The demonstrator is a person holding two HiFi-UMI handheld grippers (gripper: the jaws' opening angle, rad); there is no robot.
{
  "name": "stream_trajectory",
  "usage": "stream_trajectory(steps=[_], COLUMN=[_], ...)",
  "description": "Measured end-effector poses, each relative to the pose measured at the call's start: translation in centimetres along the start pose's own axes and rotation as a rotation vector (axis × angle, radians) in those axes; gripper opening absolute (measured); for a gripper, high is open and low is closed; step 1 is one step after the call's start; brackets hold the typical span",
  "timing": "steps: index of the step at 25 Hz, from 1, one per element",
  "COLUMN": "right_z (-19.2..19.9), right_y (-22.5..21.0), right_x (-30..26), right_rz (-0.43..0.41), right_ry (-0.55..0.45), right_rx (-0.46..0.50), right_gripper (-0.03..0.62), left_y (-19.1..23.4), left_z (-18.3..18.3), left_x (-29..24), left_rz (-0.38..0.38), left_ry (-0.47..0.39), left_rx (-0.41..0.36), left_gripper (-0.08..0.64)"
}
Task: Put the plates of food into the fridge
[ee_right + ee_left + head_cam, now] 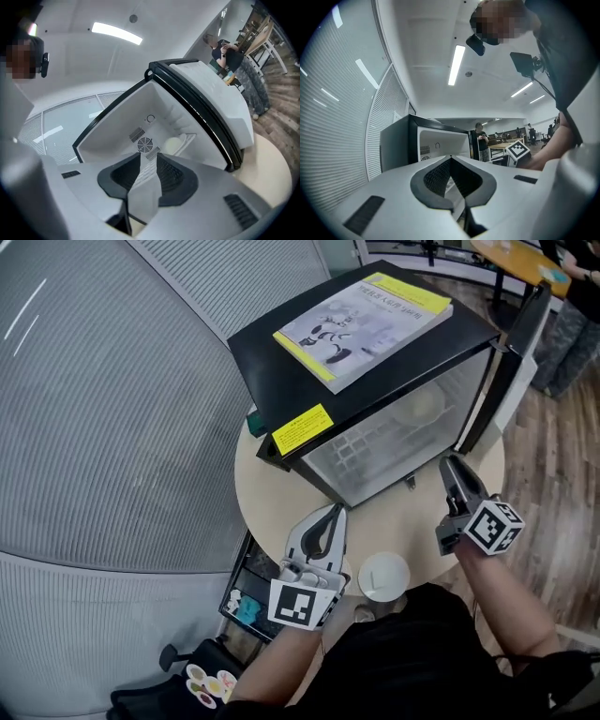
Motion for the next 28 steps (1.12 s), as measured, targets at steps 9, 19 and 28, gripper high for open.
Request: stream_trajectory(steps=[9,19,28], right_z=[7.2,16.4,23.6], right_y=[5.2,7.3,7.2], right_x=[8.1,15.8,20.5], right_rz=[0.095,0.257,0.368], right_ry=[0.021,0.045,0.091], right_rx=[-0.09,-0.219,-0.322], right_gripper=[0.112,0.112,0.112], left_y=[0.7,0.1,-1.2], left_z=[0.3,1.7,3.4], left_x=[8.5,15.0,17.6], left_rz=[0.058,0.12,0.158], left_ry=[0.019,0.052,0.08], left_rx=[0.015,0.005,0.001], left_gripper=[0.002,0.002,0.002])
Point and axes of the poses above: the fingertips, and each gripper's own axes: x backward along the fingers, y to its left, z out of its underside, the point moved 6 cm from there along x, backward along the fingers, and after that the axes turned 13 degrees about x, right-handed, at the moved point
